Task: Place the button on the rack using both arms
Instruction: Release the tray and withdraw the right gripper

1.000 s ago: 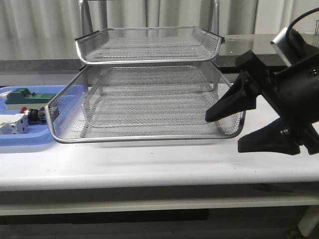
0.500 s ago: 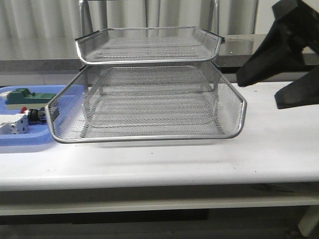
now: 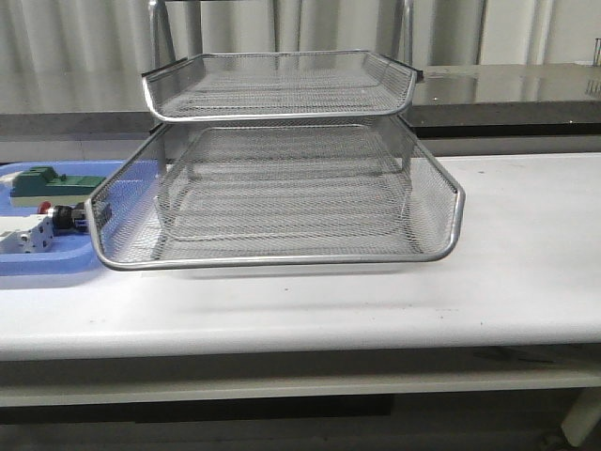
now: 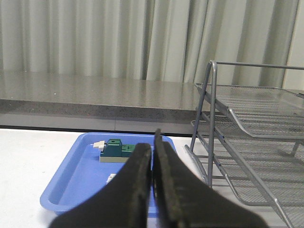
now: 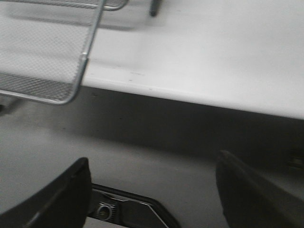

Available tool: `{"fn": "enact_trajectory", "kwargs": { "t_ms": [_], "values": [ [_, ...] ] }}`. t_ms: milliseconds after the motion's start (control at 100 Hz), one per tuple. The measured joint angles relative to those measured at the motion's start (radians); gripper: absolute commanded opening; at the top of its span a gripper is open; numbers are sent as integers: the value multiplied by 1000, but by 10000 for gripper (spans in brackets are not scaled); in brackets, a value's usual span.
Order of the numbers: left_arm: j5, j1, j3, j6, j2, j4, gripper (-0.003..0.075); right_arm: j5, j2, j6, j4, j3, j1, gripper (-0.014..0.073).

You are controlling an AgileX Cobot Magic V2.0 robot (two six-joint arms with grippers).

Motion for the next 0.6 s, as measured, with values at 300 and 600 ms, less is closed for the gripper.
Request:
{"fn": "enact_trajectory", "kwargs": {
  "t_ms": [300, 600],
  "values": [
    [0, 0, 0, 0, 0, 0, 4, 111, -161, 173, -201, -8, 0, 509],
    [0, 0, 0, 0, 0, 0, 4, 156, -249, 210, -236, -8, 0, 120]
  ]
}}
